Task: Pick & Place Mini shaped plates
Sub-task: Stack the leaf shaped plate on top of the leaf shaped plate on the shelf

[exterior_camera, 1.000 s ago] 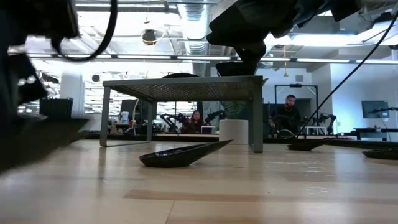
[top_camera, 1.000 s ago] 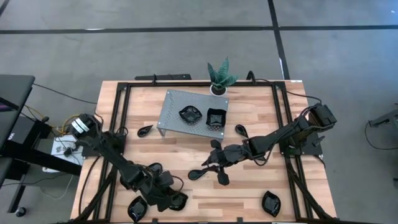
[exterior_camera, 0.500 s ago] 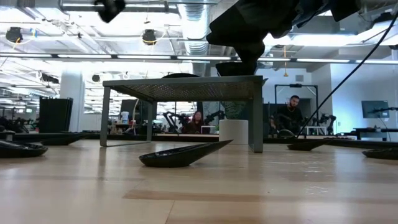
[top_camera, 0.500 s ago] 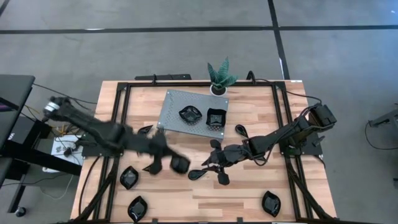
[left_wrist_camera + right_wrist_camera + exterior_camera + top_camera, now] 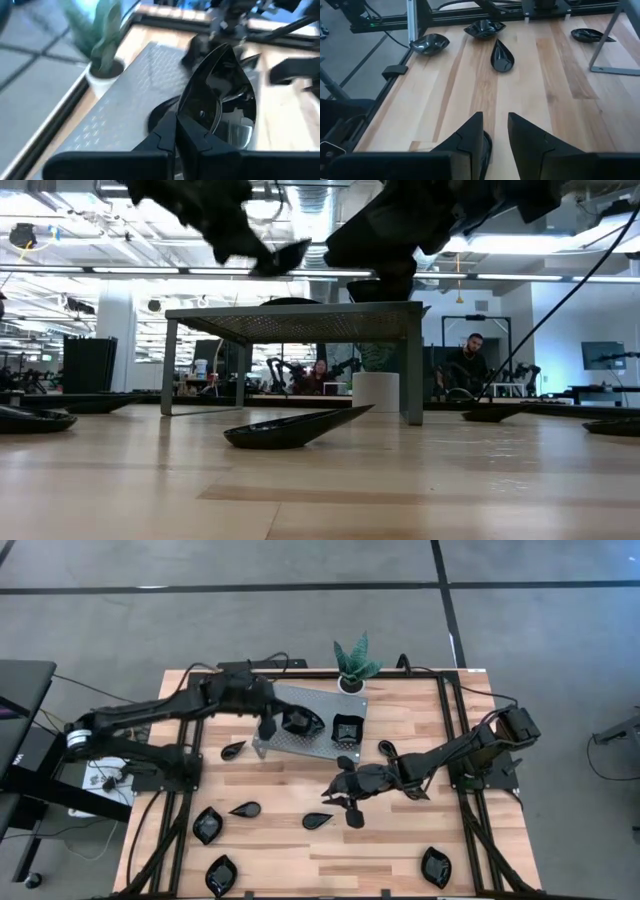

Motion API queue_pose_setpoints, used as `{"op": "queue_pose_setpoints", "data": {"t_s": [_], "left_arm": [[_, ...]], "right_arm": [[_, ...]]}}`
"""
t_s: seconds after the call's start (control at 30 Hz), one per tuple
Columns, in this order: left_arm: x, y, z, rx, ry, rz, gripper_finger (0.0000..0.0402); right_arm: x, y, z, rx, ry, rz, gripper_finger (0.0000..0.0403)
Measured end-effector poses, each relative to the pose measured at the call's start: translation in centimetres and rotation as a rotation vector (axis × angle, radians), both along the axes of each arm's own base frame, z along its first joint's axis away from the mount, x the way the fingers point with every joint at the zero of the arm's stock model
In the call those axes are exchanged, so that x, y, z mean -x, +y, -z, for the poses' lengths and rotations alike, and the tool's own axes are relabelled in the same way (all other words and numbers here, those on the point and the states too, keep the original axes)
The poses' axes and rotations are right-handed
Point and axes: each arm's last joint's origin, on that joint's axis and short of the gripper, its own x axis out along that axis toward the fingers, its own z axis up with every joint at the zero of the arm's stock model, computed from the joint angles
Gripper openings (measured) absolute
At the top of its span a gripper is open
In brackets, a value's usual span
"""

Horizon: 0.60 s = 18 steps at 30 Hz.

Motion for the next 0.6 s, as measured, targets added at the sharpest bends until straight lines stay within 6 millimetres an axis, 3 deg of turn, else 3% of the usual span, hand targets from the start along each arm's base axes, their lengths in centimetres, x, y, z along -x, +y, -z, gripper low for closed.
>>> {"op": "queue_pose_setpoints", "data": {"t_s": [0.2, 0.6], "left_arm": [[-1.0, 2.4, 2.3, 0.018, 0.079, 0.028, 0.0006], [-1.7, 2.3, 3.1, -0.007, 0.099, 0.06, 0.0007]], "right_arm": [[0.1, 0.0, 0.3, 0.009, 0.03, -0.002, 0.0085], [0.2, 0.0, 0.4, 0.014, 0.044, -0.002, 0.0085]]}}
